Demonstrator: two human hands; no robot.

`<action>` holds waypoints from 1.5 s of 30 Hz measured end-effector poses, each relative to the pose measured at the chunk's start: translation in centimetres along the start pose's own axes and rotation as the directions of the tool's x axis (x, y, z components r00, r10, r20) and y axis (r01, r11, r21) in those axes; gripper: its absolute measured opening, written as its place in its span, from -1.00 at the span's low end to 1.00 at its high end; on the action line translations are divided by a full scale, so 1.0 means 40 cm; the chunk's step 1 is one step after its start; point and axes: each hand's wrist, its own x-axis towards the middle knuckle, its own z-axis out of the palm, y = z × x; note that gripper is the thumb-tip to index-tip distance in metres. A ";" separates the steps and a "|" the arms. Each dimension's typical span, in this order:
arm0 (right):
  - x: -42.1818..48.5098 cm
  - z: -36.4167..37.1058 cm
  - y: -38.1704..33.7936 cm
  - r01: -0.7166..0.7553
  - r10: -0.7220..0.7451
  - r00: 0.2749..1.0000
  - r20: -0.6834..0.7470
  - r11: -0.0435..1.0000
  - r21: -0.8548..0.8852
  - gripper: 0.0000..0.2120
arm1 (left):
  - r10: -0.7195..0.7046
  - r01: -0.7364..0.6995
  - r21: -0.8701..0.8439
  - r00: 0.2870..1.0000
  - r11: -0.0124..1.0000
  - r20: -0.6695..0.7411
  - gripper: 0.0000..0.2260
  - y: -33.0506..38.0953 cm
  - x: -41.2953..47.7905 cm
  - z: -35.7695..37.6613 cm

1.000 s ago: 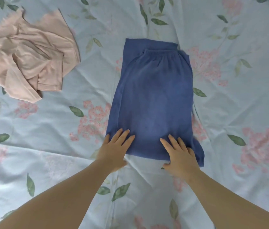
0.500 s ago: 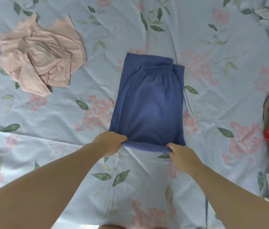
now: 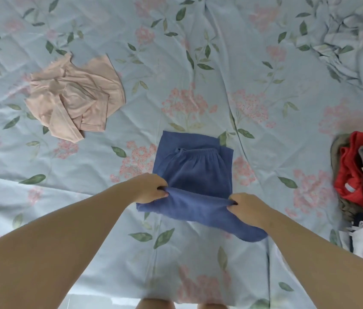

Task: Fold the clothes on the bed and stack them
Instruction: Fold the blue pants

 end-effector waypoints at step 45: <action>-0.086 -0.032 -0.100 0.190 0.254 0.936 -0.244 0.218 0.957 -0.81 | -0.379 -0.098 -0.988 0.915 0.123 -0.138 -0.67 0.024 -0.039 -0.004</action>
